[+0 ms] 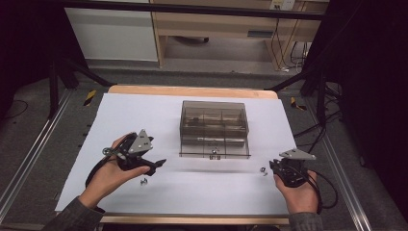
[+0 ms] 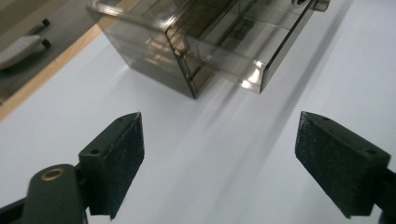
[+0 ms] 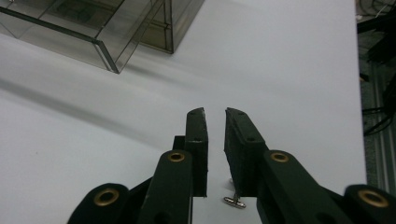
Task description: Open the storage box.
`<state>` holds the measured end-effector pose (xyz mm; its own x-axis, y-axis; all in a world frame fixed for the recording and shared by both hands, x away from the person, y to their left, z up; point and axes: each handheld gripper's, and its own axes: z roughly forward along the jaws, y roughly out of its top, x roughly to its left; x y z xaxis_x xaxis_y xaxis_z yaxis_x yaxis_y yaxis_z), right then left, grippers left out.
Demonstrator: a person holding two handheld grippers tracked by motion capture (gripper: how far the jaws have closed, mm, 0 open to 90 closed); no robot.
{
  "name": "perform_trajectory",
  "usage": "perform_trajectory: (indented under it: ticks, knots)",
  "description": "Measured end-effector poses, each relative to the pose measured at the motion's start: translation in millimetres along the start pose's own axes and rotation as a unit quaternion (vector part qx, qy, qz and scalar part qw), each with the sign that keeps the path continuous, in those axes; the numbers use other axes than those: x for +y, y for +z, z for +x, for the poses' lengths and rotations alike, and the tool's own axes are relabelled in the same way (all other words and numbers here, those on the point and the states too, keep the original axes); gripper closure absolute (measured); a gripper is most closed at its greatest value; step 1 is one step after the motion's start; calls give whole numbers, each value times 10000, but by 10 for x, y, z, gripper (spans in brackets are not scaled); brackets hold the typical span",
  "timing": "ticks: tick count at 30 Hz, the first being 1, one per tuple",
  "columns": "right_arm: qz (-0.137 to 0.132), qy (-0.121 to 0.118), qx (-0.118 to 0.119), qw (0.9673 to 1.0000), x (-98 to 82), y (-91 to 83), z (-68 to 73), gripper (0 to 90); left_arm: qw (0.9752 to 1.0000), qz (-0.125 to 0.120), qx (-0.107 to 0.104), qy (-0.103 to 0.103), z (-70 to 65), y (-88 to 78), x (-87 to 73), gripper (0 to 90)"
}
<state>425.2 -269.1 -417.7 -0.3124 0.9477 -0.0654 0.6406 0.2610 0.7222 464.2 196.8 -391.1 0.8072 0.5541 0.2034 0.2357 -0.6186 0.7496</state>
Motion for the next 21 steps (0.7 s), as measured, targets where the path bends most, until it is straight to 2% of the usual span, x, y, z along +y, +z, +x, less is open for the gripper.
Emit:
perform_trajectory:
  ticks: [4, 6, 10, 12, 15, 18, 21]
  knots:
    - [47, 178, 146, 9997, -54, 84, -12, 755, 9995, 73, 267, -121, 83, -16, -194, 100]
    - [116, 161, 157, 9997, -89, 120, -2, 743, 9991, 78, 380, -157, 126, -29, -275, 95]
    - [220, 94, 269, 9994, -126, 218, 12, 682, 9990, 21, 362, -247, 179, -34, -458, 93]
    - [284, 50, 281, 9992, -124, 255, 37, 660, 9988, 106, 435, -199, 202, -47, -511, 93]
    - [384, 27, 307, 9988, -130, 319, 35, 641, 9975, -5, 622, -349, 268, -127, -583, 93]
    - [494, 75, 347, 9981, -144, 391, 15, 640, 9959, -3, 813, -393, 307, -186, -636, 93]
    - [543, 137, 416, 9976, -152, 444, -2, 648, 9958, -1, 807, -428, 321, -200, -674, 93]
